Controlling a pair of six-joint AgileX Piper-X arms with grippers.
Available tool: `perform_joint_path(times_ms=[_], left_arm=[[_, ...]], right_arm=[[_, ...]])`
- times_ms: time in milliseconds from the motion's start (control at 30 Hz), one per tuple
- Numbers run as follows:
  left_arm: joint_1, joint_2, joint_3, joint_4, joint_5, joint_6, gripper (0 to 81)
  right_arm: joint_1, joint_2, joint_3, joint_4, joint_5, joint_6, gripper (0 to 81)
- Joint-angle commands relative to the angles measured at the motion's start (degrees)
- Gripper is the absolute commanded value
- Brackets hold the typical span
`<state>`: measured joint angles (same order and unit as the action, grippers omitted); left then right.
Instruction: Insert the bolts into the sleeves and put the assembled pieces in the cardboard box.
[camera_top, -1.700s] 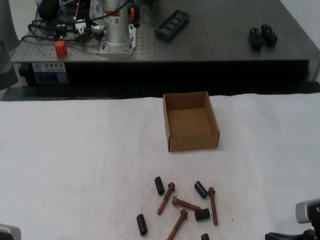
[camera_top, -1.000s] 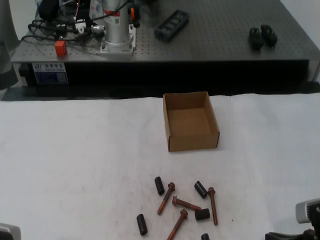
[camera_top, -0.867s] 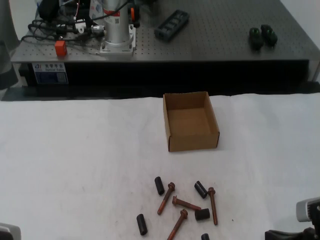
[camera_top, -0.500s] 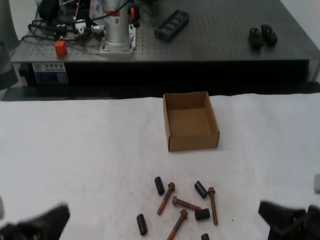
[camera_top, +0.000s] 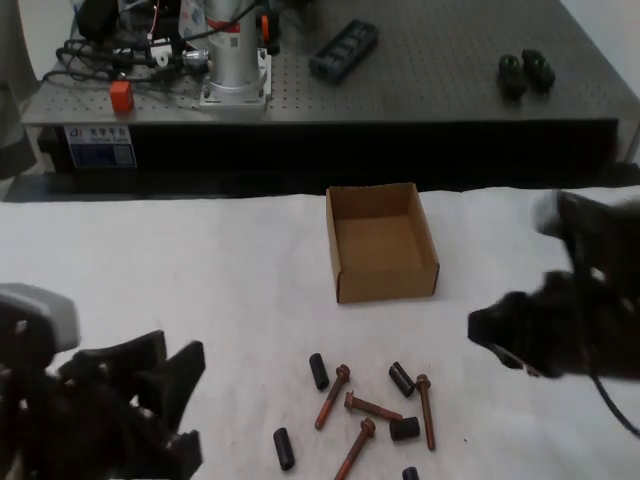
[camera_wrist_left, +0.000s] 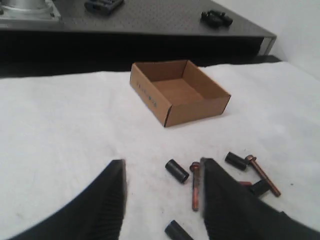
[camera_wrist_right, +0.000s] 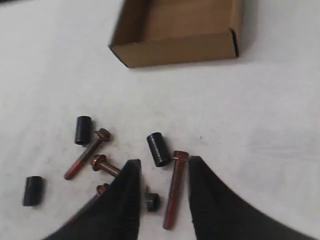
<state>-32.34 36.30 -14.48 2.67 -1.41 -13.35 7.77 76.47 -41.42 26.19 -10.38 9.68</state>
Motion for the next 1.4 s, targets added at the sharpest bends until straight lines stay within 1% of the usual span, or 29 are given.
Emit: perform_joint_path(times_ms=[0,100,200,267,367,467,867,1367], left_arm=[[-0.2,2.5,-1.2,-1.2,0.2,0.6,34.7],[-0.2,5.4,-1.4,-1.1,0.2,0.6,34.7],[-0.2,6.7,-1.4,-1.1,0.2,0.6,34.7],[-0.2,6.8,-1.4,-1.1,0.2,0.6,34.7],[-0.2,6.8,-1.4,-1.1,0.2,0.6,34.7],[-0.2,6.8,-1.4,-1.1,0.2,0.6,34.7],[-0.2,6.8,-1.4,-1.1,0.6,0.6,34.7],[-0.2,6.8,-1.4,-1.1,0.6,0.6,34.7]], right_arm=[[-0.3,-0.6,0.1,1.7,0.0,-1.0,24.7],[1.1,8.5,-6.3,6.1,0.4,-2.2,24.7],[3.3,15.0,-11.4,8.3,0.8,-3.3,24.7],[4.9,18.0,-13.7,9.3,1.3,-3.3,26.0],[7.2,22.0,-16.1,11.4,5.7,-3.3,28.6],[7.7,24.4,-17.5,14.3,6.3,-3.3,29.1],[10.3,27.8,-17.6,19.0,8.1,-3.3,28.5],[10.4,27.8,-17.6,24.3,8.2,-2.9,28.5]])
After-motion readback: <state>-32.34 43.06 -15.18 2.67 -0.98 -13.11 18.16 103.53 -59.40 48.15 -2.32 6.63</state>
